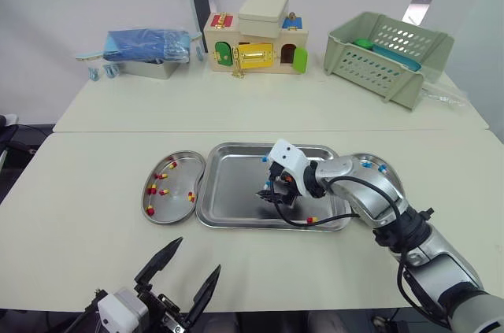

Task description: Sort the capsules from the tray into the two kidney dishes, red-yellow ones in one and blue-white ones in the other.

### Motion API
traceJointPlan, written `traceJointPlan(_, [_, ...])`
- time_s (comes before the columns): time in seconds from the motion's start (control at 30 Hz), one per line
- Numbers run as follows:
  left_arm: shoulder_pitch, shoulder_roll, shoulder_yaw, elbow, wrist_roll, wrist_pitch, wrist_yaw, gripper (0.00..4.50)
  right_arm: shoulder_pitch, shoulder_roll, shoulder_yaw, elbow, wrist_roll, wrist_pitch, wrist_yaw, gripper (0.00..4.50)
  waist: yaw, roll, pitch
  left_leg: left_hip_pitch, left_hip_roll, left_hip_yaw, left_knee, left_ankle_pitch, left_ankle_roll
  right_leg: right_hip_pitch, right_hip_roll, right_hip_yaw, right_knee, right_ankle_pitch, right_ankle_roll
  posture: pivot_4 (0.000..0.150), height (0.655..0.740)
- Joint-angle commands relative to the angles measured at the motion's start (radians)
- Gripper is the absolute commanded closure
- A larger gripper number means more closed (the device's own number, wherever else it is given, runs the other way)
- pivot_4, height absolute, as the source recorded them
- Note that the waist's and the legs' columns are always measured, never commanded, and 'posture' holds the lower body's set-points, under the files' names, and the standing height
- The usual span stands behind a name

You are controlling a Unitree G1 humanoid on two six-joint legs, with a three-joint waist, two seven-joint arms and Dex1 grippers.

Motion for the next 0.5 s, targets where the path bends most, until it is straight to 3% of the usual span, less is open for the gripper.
traceJointPlan(0.03, [0.025,0.019,-0.008,0.013,-0.009,-0.032,0.009,0.03,0.010,0.009,0.009,-0.007,-0.027,-0.034,0.005,0.00,0.000,0.000,0.000,0.000,0.000,0.000,0.000,0.000,0.000,0.000,0.000,0.000,0.000,0.000,0.000,0.150,0.7400])
traceJointPlan(0.3, [0.024,0.050,-0.017,0.029,-0.023,-0.046,0.022,0.03,0.048,0.018,0.038,0.003,-0.081,-0.065,0.011,0.00,0.000,0.000,0.000,0.001,0.000,-0.001,0.000,0.000,0.000,0.000,0.000,0.000,0.001,0.000,0.000,0.150,0.7400])
traceJointPlan(0.4, [0.021,0.057,-0.020,0.034,-0.024,-0.048,0.026,0.00,0.054,0.025,0.033,0.010,-0.090,-0.069,0.013,0.59,0.000,0.000,0.000,0.001,0.000,-0.001,0.000,0.000,0.000,0.001,0.000,0.000,0.001,0.000,0.000,0.150,0.7400])
traceJointPlan(0.5, [0.016,0.066,-0.018,0.043,-0.027,-0.051,0.025,0.00,0.060,0.036,0.027,0.018,-0.097,-0.067,0.008,1.60,0.000,0.000,0.000,0.001,0.000,-0.001,0.000,0.000,0.000,0.001,0.000,0.000,0.001,0.000,0.000,0.150,0.7400])
